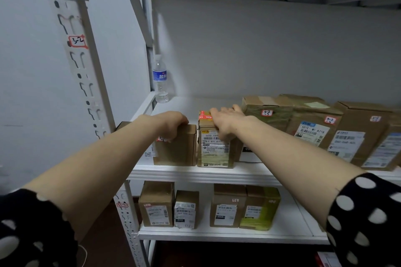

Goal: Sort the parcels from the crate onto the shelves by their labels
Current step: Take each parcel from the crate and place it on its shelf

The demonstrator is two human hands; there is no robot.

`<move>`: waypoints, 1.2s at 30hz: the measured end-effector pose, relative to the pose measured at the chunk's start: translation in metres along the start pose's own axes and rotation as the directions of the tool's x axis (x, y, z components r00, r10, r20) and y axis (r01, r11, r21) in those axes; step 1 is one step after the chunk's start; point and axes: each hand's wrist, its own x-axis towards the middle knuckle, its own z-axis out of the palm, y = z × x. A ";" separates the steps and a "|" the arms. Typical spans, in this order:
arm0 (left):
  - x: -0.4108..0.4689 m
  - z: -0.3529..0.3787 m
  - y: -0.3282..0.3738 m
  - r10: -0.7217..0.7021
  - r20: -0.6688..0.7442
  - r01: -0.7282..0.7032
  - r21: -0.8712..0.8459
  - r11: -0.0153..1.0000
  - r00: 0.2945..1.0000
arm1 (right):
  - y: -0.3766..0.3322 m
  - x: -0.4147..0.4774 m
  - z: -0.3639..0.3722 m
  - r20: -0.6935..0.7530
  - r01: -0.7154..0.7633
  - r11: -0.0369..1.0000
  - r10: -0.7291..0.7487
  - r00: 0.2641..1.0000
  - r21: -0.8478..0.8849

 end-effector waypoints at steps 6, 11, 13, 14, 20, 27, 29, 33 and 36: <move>0.001 0.001 -0.001 -0.022 -0.006 0.022 0.010 1.000 1.000 | -0.003 -0.001 0.010 -0.048 0.005 1.000 -0.007 0.999 -0.028; 0.001 0.002 0.001 -0.052 0.003 0.052 0.009 0.999 0.999 | -0.001 -0.005 0.016 -0.116 0.014 0.999 -0.009 0.993 0.039; 0.001 0.002 0.002 -0.057 0.007 0.056 0.011 0.998 0.998 | 0.000 -0.009 0.017 -0.125 0.015 0.995 -0.003 0.992 0.097; 0.001 0.002 0.003 -0.056 0.007 0.056 0.013 0.998 0.998 | 0.000 -0.009 0.018 -0.128 0.015 0.993 0.000 0.992 0.116; -0.002 -0.006 0.006 -0.053 0.031 0.052 0.009 0.999 0.998 | -0.004 -0.012 0.020 -0.152 0.007 0.990 0.015 0.988 0.143; -0.006 -0.039 0.019 0.026 0.069 -0.031 0.070 0.997 0.997 | -0.004 -0.042 0.015 -0.435 0.030 0.992 0.026 0.900 0.122; -0.006 -0.051 0.028 0.071 0.034 -0.074 0.083 0.994 0.997 | 0.005 -0.056 0.017 -0.484 -0.006 0.983 0.095 0.870 0.182; -0.015 -0.062 0.054 0.184 -0.119 -0.175 0.078 0.981 0.976 | 0.027 -0.098 0.029 -0.539 -0.146 0.915 0.344 0.769 0.377; -0.030 -0.051 0.078 0.227 -0.265 -0.222 0.050 0.974 0.937 | 0.034 -0.137 0.044 -0.501 -0.235 0.848 0.480 0.720 0.474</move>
